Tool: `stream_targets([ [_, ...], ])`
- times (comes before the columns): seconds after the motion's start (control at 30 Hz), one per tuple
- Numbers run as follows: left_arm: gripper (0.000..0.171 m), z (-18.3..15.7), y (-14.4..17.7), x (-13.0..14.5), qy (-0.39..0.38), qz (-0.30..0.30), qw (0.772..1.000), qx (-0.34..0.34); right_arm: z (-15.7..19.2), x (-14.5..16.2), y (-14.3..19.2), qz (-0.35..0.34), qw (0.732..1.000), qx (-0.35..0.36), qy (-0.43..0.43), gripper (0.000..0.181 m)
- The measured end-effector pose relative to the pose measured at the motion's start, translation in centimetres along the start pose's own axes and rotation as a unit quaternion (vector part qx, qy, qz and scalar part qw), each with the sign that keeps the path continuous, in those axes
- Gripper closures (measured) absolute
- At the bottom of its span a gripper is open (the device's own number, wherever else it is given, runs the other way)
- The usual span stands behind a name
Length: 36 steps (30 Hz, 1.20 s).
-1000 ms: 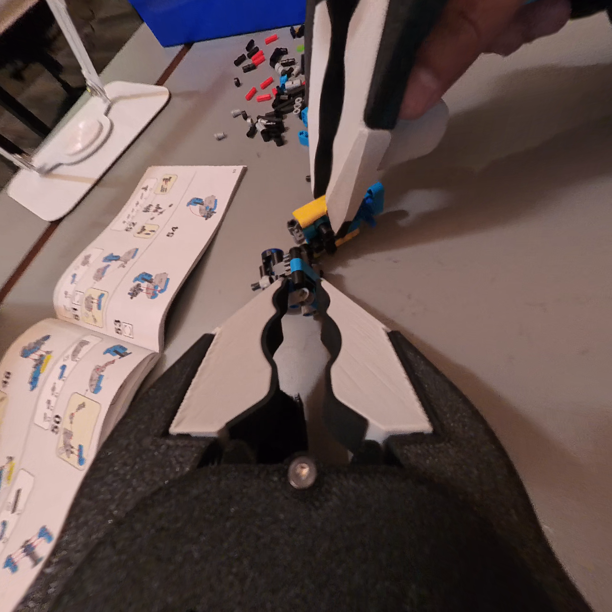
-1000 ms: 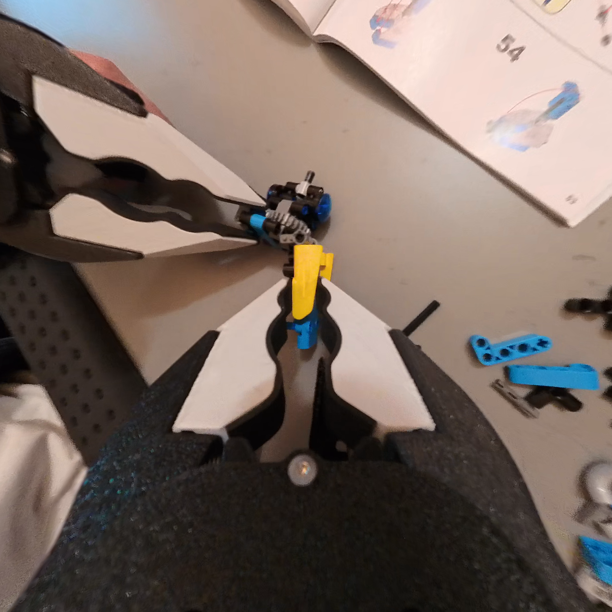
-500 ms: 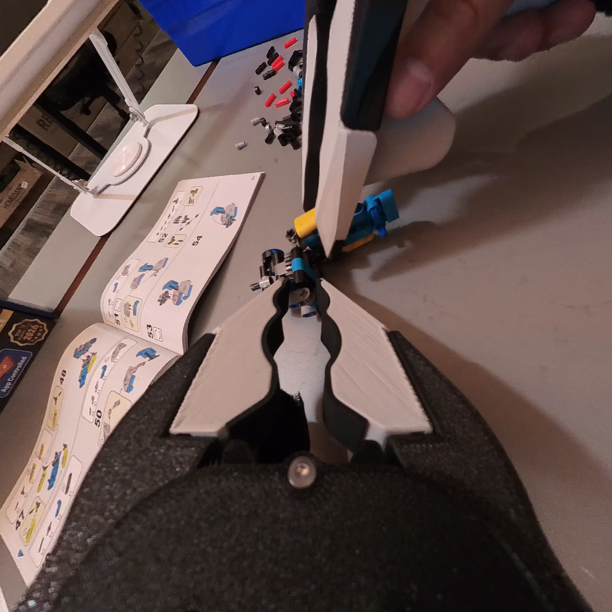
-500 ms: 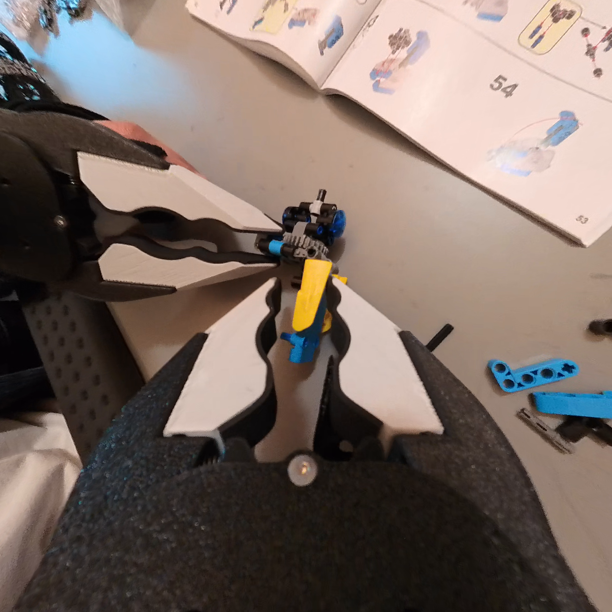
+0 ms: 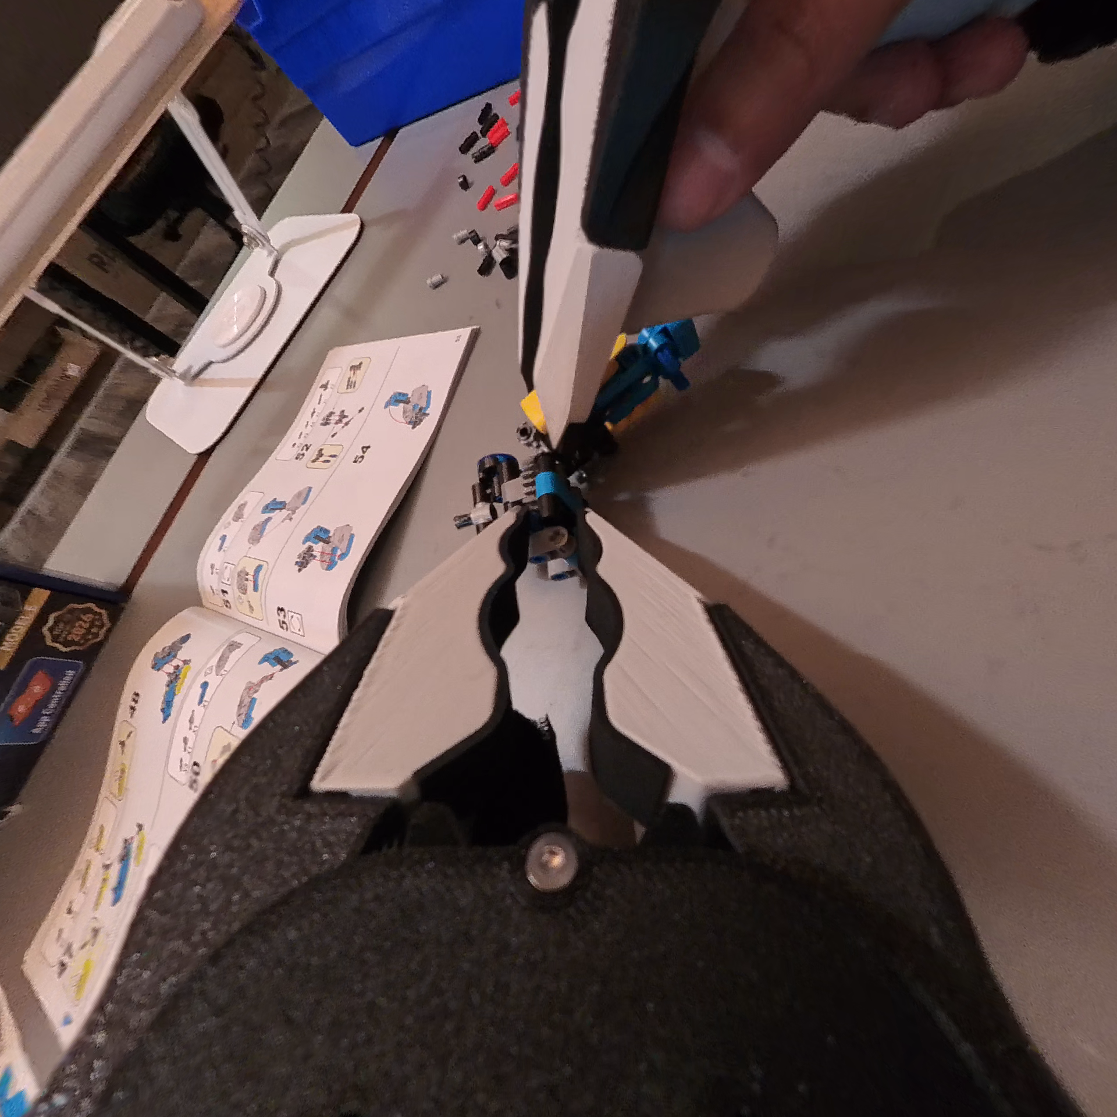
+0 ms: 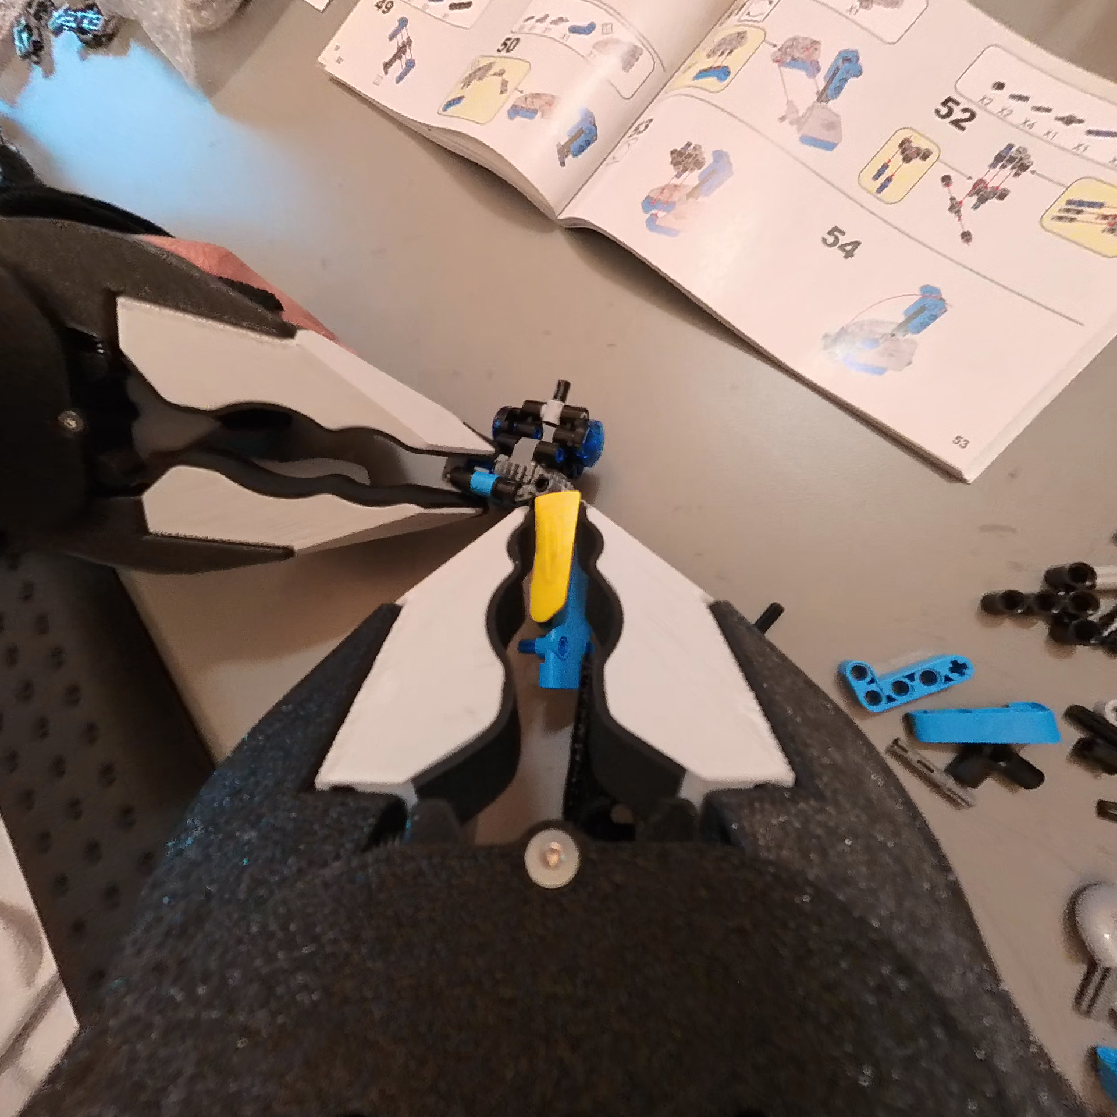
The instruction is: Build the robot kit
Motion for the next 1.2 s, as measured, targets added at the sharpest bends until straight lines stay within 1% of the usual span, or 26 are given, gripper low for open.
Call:
stream_targets([
  [0.07,0.156,0.0,0.0,0.0,-0.004,0.002,1.000,-0.008,-0.1,0.1,0.0,-0.005,1.000,0.005,-0.007,0.169],
  [0.1,0.156,0.0,-0.1,-0.1,-0.004,0.002,1.000,-0.009,-0.1,0.2,0.0,-0.006,1.000,-0.006,-0.025,0.168],
  [0.2,0.157,0.0,-0.2,-0.1,-0.001,0.006,1.000,-0.015,-0.3,0.4,-0.1,-0.019,0.992,-0.068,-0.106,0.168],
  [0.3,0.157,0.1,-0.5,-0.2,0.000,0.013,0.999,-0.030,-0.3,0.6,0.0,-0.032,0.986,-0.088,-0.138,0.169],
  [0.47,0.158,0.0,-0.7,-0.5,-0.017,0.024,0.998,-0.052,-0.4,0.3,-0.1,-0.037,0.993,-0.034,-0.109,0.169],
  [0.57,0.157,-0.1,-0.8,-0.6,-0.023,0.031,0.997,-0.065,-0.6,0.4,-0.2,-0.040,0.992,-0.037,-0.118,0.169],
  [0.63,0.158,-0.1,-1.0,-0.7,-0.006,0.031,0.997,-0.063,-0.8,0.4,-0.1,-0.036,0.993,-0.032,-0.106,0.169],
  [0.8,0.158,0.1,-1.1,-0.7,0.020,0.028,0.998,-0.048,-0.9,0.2,0.0,-0.034,0.999,0.005,-0.008,0.166],
  [0.87,0.157,0.1,-1.2,-0.7,0.018,0.028,0.998,-0.047,-0.9,0.2,0.1,-0.035,0.999,0.004,0.012,0.165],
  [0.93,0.157,0.0,-1.2,-0.8,0.013,0.028,0.998,-0.049,-0.5,0.4,0.0,-0.030,0.999,-0.020,0.021,0.150],
  [0.97,0.157,0.0,-1.2,-0.8,0.016,0.028,0.998,-0.047,-0.5,0.6,-0.2,-0.025,0.999,-0.025,0.021,0.148],
  [1.07,0.158,0.1,-1.2,-0.7,0.026,0.028,0.998,-0.041,-0.3,0.8,-0.2,-0.022,0.999,-0.029,0.028,0.148],
  [1.2,0.157,0.3,-1.3,-0.6,0.040,0.029,0.998,-0.035,-0.4,0.8,-0.1,-0.020,0.998,-0.005,0.066,0.152],
])
Point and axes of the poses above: each gripper's, where its closed fingertips meet, y back along the fingers, x out of its underside, z = x × y across the jaws, the point moved 2 cm from there along y, back along the fingers, and after that the axes turned 3 degrees about -x, right-handed, at the moved point
